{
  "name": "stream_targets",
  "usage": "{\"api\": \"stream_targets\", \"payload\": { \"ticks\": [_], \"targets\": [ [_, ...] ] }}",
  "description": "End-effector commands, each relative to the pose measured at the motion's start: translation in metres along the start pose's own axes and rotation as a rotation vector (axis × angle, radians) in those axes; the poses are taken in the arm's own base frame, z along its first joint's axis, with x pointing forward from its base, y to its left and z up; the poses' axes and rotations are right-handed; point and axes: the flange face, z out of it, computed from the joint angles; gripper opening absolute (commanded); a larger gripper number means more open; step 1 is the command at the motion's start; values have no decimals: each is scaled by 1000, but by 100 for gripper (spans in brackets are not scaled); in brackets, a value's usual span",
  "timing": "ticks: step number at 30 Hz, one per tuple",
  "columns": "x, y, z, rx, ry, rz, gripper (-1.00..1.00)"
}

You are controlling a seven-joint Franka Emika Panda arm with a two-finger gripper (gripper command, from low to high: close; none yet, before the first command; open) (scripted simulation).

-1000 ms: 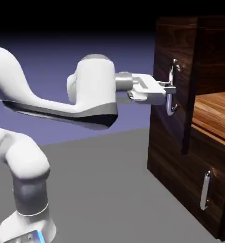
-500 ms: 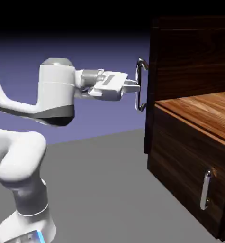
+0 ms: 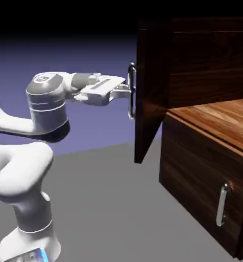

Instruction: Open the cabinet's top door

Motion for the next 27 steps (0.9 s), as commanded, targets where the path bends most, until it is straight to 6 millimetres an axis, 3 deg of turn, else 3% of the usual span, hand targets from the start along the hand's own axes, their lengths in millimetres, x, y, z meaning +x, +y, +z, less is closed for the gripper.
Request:
{"api": "stream_targets", "payload": {
  "ticks": [1,16,27],
  "targets": [
    [2,1,-6,9,-8,1,-100],
    [35,35,-104,176,-175,1,-100],
    [90,90,-196,361,-360,1,-100]
  ]
}}
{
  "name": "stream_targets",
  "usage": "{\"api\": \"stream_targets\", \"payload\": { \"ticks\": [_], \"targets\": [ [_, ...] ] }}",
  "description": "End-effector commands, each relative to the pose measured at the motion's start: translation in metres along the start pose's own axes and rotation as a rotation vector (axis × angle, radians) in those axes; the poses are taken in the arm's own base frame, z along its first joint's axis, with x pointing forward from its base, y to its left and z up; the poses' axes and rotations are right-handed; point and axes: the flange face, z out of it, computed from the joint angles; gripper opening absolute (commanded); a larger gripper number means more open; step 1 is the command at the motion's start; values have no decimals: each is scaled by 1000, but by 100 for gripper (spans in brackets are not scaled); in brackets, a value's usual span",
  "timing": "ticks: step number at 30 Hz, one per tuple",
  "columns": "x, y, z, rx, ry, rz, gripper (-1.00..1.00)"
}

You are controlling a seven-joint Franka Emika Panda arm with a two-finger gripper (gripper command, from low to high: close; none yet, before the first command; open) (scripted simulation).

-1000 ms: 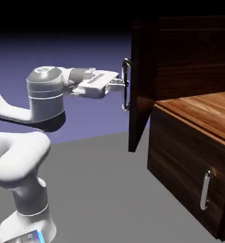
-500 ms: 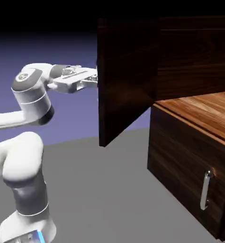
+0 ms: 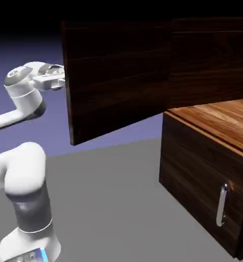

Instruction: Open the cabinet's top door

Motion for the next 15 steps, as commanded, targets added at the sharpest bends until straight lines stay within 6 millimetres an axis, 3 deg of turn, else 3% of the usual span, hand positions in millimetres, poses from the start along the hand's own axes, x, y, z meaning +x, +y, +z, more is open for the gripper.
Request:
{"api": "stream_targets", "payload": {
  "ticks": [1,9,15],
  "targets": [
    [3,3,-11,16,-16,0,-100],
    [27,27,-85,141,-140,0,-100],
    [46,46,-127,218,-218,0,-100]
  ]
}}
